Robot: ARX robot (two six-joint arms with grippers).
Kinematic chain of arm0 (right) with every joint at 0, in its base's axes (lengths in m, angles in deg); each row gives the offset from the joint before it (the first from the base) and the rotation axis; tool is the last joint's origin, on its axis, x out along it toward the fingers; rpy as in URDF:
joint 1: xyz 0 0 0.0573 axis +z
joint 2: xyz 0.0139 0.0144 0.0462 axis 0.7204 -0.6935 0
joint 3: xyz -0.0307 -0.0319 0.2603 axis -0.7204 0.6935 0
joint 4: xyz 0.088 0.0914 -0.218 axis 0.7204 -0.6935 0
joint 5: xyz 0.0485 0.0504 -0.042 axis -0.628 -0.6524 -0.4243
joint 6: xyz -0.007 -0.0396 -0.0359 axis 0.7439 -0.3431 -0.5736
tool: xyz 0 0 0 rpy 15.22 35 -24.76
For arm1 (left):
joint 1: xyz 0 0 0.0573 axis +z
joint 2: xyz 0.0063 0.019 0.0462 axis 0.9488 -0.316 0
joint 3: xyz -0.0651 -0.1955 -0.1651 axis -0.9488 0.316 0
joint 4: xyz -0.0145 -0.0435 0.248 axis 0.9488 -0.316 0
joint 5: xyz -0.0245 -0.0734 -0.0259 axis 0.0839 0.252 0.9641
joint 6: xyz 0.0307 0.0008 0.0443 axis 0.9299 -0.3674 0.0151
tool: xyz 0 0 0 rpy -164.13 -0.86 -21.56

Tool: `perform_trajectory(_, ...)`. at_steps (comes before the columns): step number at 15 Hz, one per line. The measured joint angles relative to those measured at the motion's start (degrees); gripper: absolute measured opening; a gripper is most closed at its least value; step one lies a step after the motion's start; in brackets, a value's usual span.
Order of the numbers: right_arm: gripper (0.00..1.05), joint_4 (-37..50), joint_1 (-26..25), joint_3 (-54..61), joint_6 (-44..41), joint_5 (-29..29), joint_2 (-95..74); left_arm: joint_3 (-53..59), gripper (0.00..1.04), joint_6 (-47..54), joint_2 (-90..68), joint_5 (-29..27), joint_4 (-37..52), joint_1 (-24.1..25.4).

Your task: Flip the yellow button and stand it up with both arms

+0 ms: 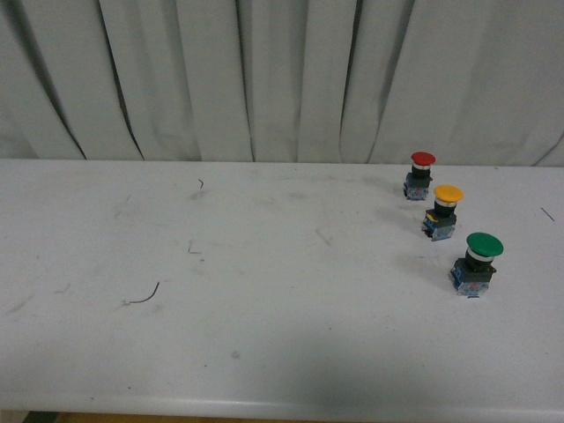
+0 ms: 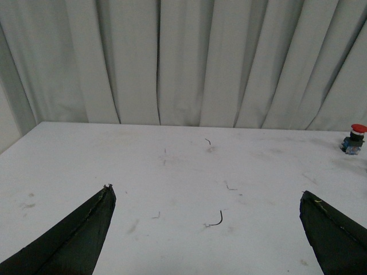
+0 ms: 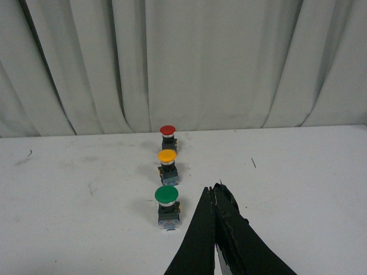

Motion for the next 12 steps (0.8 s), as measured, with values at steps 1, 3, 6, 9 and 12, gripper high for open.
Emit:
perform_trajectory(1, 0.02, -1.2, 0.0, 0.6, 0.0, 0.0, 1.8, 0.0, 0.98, 0.0, 0.0, 0.0, 0.0, 0.0)
perform_trajectory(3, 0.02, -3.6, 0.0, 1.3, 0.0, 0.0, 5.2, 0.0, 0.98, 0.0, 0.0, 0.0, 0.0, 0.0)
perform_trajectory(6, 0.02, -4.9, 0.0, 3.4, 0.0, 0.0, 8.5, 0.0, 0.98, 0.0, 0.0, 0.0, 0.0, 0.0)
perform_trajectory(9, 0.02, -10.3, 0.0, 3.4, 0.0, 0.0, 14.6, 0.0, 0.98, 0.0, 0.0, 0.0, 0.0, 0.0)
perform_trajectory(12, 0.02, -13.7, 0.0, 3.4, 0.0, 0.0, 18.3, 0.0, 0.98, 0.0, 0.0, 0.0, 0.0, 0.0)
